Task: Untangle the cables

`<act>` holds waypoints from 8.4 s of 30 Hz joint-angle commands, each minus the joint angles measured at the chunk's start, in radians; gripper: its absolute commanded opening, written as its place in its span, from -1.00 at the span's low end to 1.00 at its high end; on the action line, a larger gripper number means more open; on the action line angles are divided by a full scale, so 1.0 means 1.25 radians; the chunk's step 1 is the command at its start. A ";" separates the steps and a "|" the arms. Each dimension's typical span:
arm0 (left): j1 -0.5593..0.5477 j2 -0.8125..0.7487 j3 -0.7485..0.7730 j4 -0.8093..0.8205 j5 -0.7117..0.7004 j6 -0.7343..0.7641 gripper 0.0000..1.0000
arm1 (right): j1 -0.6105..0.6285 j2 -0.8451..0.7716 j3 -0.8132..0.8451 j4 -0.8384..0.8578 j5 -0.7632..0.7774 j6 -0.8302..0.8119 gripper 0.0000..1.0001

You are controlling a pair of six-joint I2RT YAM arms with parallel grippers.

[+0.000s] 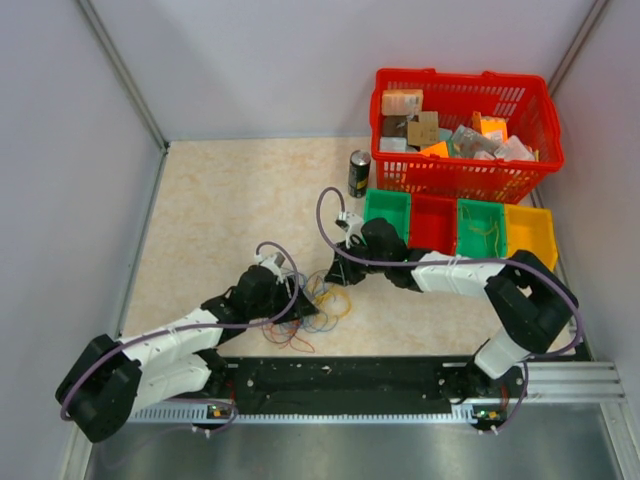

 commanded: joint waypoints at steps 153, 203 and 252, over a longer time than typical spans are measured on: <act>0.237 -0.319 0.147 -0.288 -0.299 0.185 -0.01 | 0.045 -0.874 0.319 -0.503 0.677 -0.133 -1.00; -0.233 0.075 0.256 0.050 -0.141 -0.175 0.46 | 0.046 -0.875 0.353 -0.540 0.510 -0.154 -1.00; 0.069 -0.408 0.281 -0.513 -0.908 0.122 -1.00 | 0.046 -1.058 0.390 -0.681 1.150 -0.288 -1.00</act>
